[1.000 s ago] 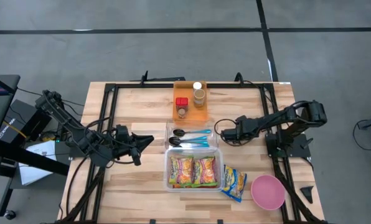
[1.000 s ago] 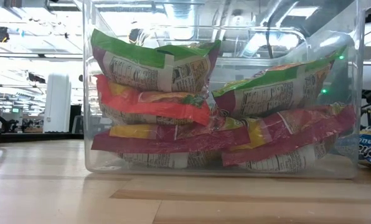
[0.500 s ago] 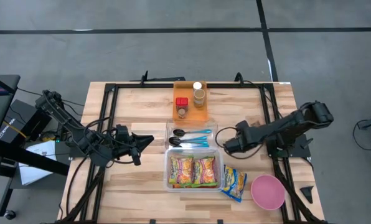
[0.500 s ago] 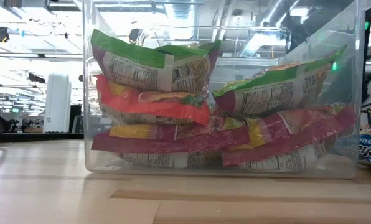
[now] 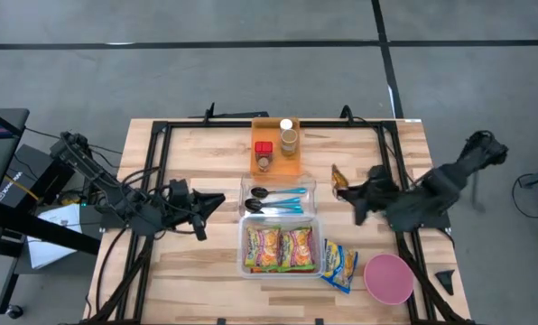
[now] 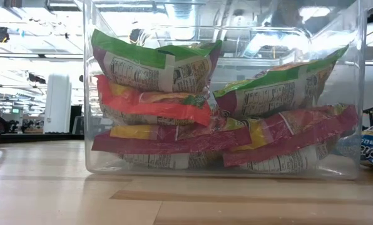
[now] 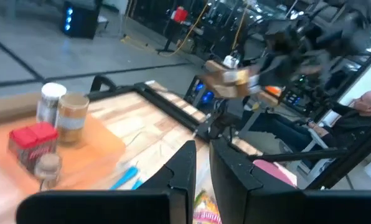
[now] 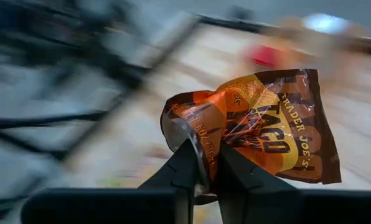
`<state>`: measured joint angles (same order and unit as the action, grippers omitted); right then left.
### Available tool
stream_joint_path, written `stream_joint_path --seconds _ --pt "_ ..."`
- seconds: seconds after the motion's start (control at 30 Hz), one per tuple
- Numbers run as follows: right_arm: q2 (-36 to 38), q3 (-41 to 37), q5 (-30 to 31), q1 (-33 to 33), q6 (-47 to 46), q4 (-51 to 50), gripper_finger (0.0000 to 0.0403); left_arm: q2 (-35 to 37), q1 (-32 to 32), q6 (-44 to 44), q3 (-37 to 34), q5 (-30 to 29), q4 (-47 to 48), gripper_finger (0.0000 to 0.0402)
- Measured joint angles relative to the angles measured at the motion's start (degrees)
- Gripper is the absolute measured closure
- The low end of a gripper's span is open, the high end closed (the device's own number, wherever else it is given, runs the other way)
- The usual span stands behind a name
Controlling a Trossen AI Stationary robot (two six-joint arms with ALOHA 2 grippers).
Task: Pick & Place Food Item
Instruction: Put the orange seasoning bag into the orange transparent bin
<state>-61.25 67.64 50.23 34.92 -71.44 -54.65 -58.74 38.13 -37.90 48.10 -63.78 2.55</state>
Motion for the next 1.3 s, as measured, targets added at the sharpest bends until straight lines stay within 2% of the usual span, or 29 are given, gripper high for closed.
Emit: stream_joint_path --seconds 0.07,0.13,0.2,0.3,0.5,0.63,0.77,0.9,1.17,1.3 --pt "3.7 -0.5 -1.3 1.8 9.0 11.3 0.0364 0.0 -2.2 3.1 0.0 2.8 -2.7 0.0362" --pt "6.7 -1.6 -5.1 2.7 16.8 21.9 0.0363 -0.6 -5.2 6.2 0.0 7.3 -6.2 0.0362" --pt "8.5 -2.5 -9.2 3.0 23.0 31.2 0.0366 -1.9 -8.4 9.4 0.0 13.2 -10.9 0.0361" --pt "9.3 -2.5 -15.2 2.3 29.7 39.9 0.0373 -5.3 -13.9 11.7 0.0 22.9 -20.4 0.0353" --pt "6.2 -2.6 -28.9 -2.1 34.4 51.4 0.0364 -16.5 -22.8 12.4 0.0 41.5 -43.3 0.0304" --pt "2.4 -2.6 -35.9 -5.0 34.1 57.2 0.0366 -24.5 -25.9 12.5 1.0 48.9 -56.0 0.0257" --pt "-1.9 -2.6 -42.2 -8.1 32.1 62.7 0.0373 -30.6 -27.1 12.9 6.5 53.7 -57.3 0.0220" --pt "-5.5 -2.6 -46.9 -10.9 28.2 65.9 0.0366 -33.7 -26.7 17.2 12.2 57.6 -57.6 0.0206" --pt "-6.4 -2.6 -50.4 -11.7 28.0 72.3 0.0372 -32.1 -25.3 19.6 13.6 65.9 -57.6 0.0220" --pt "-6.1 -2.6 -51.9 -11.7 28.4 74.1 0.0365 -31.6 -24.1 19.6 13.6 66.9 -57.7 0.0230"
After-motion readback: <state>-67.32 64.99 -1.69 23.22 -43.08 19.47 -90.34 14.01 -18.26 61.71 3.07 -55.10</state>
